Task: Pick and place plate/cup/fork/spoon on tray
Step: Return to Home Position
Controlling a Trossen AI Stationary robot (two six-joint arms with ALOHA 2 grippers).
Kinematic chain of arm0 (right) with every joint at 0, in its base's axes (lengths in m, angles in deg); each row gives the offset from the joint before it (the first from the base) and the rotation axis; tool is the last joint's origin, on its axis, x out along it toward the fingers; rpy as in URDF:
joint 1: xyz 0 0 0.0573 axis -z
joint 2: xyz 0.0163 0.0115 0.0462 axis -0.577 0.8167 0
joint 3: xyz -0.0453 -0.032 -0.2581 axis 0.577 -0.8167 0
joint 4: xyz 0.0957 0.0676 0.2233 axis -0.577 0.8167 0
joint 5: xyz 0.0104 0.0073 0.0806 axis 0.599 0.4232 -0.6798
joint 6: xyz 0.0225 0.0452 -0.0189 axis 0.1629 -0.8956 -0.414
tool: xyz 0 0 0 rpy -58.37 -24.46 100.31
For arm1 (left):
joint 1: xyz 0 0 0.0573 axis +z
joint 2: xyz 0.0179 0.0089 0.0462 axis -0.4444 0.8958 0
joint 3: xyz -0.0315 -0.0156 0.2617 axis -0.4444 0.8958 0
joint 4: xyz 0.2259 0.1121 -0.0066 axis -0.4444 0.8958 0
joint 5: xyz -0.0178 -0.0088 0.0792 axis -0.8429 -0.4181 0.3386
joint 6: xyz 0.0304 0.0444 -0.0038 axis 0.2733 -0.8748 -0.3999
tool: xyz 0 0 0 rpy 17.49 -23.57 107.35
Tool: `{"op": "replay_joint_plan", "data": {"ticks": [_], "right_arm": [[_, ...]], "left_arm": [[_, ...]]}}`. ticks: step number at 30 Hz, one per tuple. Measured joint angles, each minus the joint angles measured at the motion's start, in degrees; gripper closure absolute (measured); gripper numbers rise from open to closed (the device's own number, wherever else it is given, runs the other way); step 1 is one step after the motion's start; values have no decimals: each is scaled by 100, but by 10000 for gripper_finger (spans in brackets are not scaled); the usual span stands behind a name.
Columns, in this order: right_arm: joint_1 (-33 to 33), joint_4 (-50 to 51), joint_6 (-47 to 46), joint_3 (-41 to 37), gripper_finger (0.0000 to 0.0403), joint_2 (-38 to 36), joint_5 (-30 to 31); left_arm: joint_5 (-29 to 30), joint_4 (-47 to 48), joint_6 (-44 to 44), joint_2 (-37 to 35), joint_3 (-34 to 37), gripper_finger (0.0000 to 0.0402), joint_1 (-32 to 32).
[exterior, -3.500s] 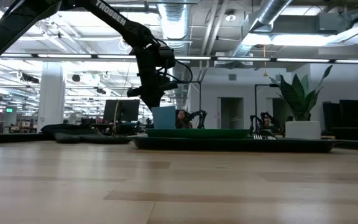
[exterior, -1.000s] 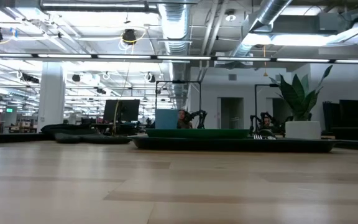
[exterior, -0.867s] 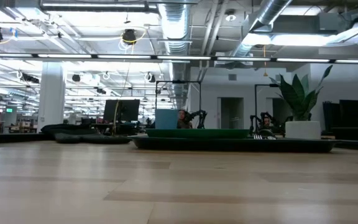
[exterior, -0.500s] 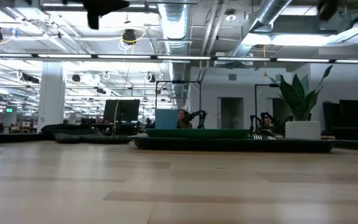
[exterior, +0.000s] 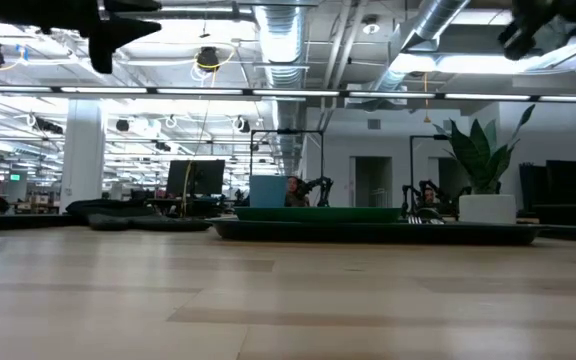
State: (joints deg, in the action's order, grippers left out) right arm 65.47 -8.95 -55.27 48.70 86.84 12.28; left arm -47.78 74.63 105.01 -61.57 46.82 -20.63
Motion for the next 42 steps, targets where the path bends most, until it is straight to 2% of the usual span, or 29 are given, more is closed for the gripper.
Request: {"op": "replay_joint_plan", "data": {"ticks": [3, 5, 9, 12, 14, 17, 19, 21, 25, 28, 32, 35, 42], "right_arm": [[-153, -561, -492, -185, 182, -481, 188], [-477, -918, -560, -432, 182, -849, 700], [-1621, -1961, -748, -1432, 182, -839, 1835], [-2797, -2979, -115, -1893, 182, -533, 2899], [-3527, -2610, 762, -1868, 182, -302, 3573], [-4219, -2696, 1918, -1793, 182, -270, 4306], [-4378, -2353, 2259, -1786, 182, -327, 4774], [-4372, -1761, 2400, -1817, 182, -416, 5055], [-4052, -668, 2451, -1798, 182, -712, 4964], [-3692, -82, 2497, -1813, 182, -896, 4628], [-3121, 149, 2501, -1805, 182, -884, 4217], [-2678, 548, 2499, -1808, 182, -883, 4045], [-1861, 516, 2503, -1805, 182, -884, 3804]], "left_arm": [[-2, 479, 139, -178, 0, 264, -2], [-14, 793, 325, -238, 2, 264, -2], [-70, 1056, 1015, -241, 2, 264, -6], [-535, 1024, 886, -236, 2, 264, -8], [-695, 993, 683, -246, 2, 264, -12], [-424, 1058, 502, -250, 0, 264, -8], [-199, 1179, 380, -248, 0, 264, -8], [-70, 1289, 265, -246, 7, 264, -6], [-66, 991, 98, -299, 421, 264, -6], [-69, 169, 278, -324, 1067, 264, -6], [-169, -1091, 517, -318, 1978, 264, -6], [-99, -776, 569, -332, 1932, 264, -4], [-123, -908, 370, -366, 1965, 264, 3]]}}
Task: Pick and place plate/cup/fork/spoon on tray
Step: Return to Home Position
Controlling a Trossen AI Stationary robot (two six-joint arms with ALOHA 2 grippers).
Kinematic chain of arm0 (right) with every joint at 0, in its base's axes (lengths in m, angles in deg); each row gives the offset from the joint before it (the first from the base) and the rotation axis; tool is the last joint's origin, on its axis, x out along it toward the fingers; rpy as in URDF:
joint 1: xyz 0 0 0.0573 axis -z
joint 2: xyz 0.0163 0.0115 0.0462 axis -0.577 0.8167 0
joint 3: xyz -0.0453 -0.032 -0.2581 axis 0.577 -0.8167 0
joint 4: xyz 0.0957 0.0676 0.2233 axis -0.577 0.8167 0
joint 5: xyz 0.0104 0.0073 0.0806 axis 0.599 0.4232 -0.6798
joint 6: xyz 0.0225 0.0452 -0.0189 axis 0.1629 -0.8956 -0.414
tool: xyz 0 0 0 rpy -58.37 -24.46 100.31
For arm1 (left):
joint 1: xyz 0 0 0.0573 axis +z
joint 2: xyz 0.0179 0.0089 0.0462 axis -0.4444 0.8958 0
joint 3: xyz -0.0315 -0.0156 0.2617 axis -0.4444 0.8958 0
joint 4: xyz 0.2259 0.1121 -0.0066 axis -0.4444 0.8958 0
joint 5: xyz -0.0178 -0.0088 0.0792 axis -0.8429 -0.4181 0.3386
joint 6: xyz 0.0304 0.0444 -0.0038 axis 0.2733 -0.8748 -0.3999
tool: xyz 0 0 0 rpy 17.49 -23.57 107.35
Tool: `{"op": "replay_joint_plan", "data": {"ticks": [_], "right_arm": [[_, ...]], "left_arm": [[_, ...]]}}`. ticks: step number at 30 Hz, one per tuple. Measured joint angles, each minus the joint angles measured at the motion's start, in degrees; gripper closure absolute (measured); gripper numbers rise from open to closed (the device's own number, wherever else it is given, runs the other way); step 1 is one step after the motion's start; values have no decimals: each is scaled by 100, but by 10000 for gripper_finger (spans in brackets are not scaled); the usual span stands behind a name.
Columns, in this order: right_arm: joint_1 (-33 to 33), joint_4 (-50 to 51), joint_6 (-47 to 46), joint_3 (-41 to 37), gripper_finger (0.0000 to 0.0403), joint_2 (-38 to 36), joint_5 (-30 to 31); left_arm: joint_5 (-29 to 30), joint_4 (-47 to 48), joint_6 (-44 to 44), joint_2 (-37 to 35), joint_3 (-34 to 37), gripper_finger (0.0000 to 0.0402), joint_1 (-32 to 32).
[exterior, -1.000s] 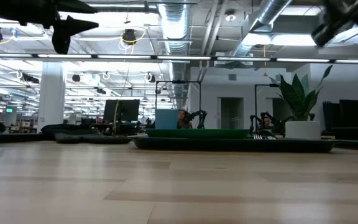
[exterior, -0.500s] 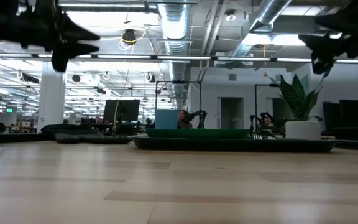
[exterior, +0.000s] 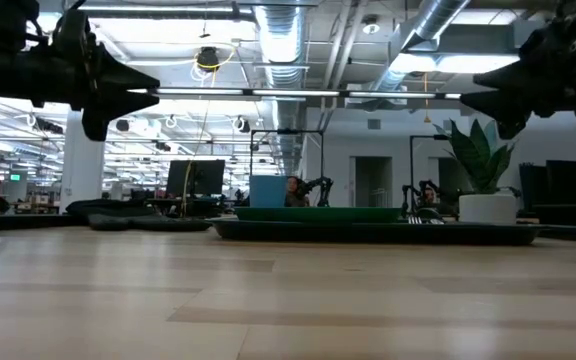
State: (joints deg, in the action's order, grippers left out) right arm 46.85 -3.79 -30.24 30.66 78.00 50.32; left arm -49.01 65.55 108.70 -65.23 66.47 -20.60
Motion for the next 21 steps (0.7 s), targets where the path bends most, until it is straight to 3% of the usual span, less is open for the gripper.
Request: {"op": "replay_joint_plan", "data": {"ticks": [7, 13, 21], "right_arm": [[341, 90, 13, -33, 182, 34, -213], [392, 114, 11, -35, 182, 68, -214], [392, 136, 8, -46, 182, 59, -215]], "left_arm": [[-1, -8, -102, 13, 4, 264, 0], [-4, 45, 355, 11, 7, 264, 0], [-4, 752, 282, 11, 15, 264, 0]]}}
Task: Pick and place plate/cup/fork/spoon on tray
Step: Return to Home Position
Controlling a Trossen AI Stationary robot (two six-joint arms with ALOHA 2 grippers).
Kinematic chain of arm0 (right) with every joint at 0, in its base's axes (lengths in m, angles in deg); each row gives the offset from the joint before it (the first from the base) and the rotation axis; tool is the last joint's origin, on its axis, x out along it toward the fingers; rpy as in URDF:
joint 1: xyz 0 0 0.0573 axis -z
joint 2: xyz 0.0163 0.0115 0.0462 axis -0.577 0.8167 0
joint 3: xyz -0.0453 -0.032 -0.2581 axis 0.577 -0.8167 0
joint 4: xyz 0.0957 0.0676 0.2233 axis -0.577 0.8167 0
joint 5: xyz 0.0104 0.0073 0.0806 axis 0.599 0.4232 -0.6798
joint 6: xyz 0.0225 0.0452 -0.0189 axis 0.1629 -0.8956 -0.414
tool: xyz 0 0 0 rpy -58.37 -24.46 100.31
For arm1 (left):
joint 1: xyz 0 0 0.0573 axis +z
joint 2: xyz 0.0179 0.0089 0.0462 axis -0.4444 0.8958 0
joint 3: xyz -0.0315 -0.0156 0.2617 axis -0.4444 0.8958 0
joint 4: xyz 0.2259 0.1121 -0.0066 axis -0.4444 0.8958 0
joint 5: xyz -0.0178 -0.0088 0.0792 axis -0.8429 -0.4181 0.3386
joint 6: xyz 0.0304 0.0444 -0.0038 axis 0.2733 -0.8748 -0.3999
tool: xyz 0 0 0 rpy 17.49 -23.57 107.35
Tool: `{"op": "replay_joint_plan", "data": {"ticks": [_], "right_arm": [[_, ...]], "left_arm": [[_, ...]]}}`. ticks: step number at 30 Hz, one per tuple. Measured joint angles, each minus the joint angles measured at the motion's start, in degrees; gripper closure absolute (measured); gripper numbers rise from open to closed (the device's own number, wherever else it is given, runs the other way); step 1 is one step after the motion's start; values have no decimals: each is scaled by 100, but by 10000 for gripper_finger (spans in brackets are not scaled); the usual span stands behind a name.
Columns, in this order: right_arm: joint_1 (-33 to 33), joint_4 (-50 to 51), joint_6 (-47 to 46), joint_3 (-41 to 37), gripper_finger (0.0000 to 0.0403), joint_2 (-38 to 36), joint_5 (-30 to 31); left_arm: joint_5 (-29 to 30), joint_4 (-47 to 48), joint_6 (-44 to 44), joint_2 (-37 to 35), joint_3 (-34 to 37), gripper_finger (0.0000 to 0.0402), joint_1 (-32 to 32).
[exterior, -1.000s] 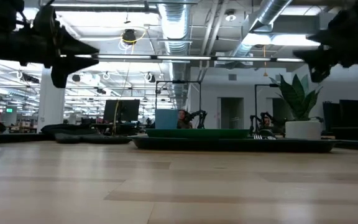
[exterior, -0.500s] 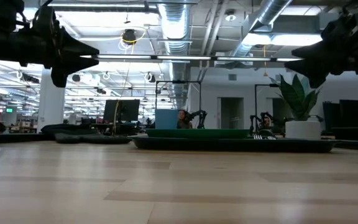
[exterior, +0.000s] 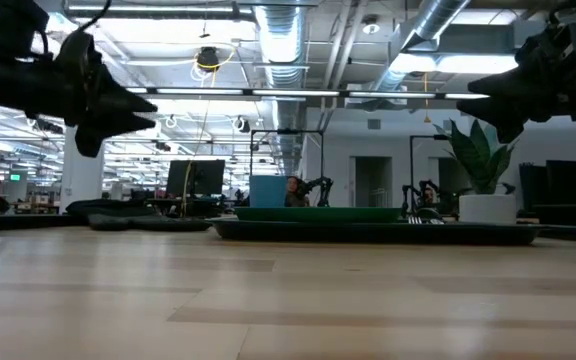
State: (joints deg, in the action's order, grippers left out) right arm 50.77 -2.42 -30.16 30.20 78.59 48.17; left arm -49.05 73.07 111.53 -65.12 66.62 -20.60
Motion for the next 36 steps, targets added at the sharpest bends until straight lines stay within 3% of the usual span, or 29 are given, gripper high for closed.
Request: {"op": "replay_joint_plan", "data": {"ticks": [8, 19, 36], "right_arm": [[0, 11, -9, -4, 182, 0, 0], [0, -21, -11, -11, 182, 0, 0], [0, -103, -7, -17, 182, 0, -2]], "left_arm": [[-52, 928, -55, -198, -15, 264, -70], [-36, 892, -60, -1732, -17, 264, -76], [-26, 1003, -64, -1714, -48, 264, -76]]}}
